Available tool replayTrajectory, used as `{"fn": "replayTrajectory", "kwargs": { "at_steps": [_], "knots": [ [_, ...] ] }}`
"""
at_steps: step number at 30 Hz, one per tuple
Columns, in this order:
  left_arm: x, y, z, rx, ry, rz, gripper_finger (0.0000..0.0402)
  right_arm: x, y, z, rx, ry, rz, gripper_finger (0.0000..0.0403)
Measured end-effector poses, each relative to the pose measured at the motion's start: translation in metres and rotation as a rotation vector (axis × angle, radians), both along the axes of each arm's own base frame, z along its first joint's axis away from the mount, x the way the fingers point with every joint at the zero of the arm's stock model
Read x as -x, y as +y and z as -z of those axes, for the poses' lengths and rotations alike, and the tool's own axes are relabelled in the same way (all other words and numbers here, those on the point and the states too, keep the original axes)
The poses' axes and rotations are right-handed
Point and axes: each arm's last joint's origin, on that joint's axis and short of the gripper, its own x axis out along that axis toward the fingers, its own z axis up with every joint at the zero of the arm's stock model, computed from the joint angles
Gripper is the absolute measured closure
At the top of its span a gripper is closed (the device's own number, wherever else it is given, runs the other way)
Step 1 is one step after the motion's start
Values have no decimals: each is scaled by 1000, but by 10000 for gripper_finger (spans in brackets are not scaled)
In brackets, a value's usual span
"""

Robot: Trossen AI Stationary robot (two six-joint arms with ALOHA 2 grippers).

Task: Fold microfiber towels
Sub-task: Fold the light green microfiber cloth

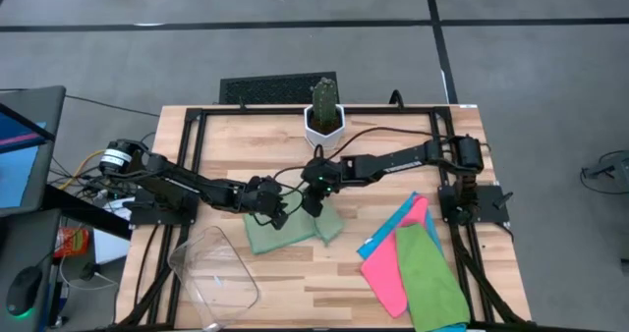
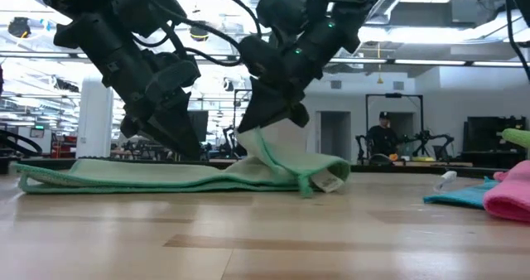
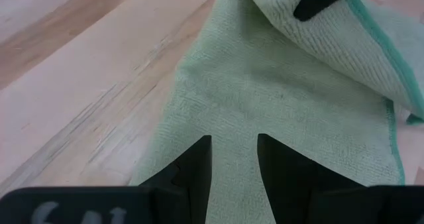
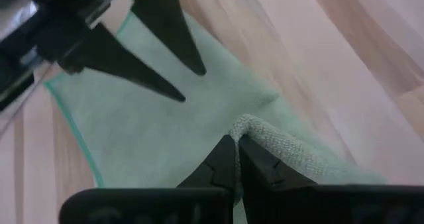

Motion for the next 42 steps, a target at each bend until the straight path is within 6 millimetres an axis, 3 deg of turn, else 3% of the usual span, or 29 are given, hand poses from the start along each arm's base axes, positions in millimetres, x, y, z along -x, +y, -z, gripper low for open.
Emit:
{"fn": "replayTrajectory", "kwargs": {
  "at_steps": [8, 42],
  "knots": [
    [0, 0, 0, 1, 3, 0, 288, -3, -11, -7, -85, -65, 39, 371],
    [0, -2, 3, 50, 21, 32, 288, -29, -19, 28, -200, -210, 138, 367]
  ]
}}
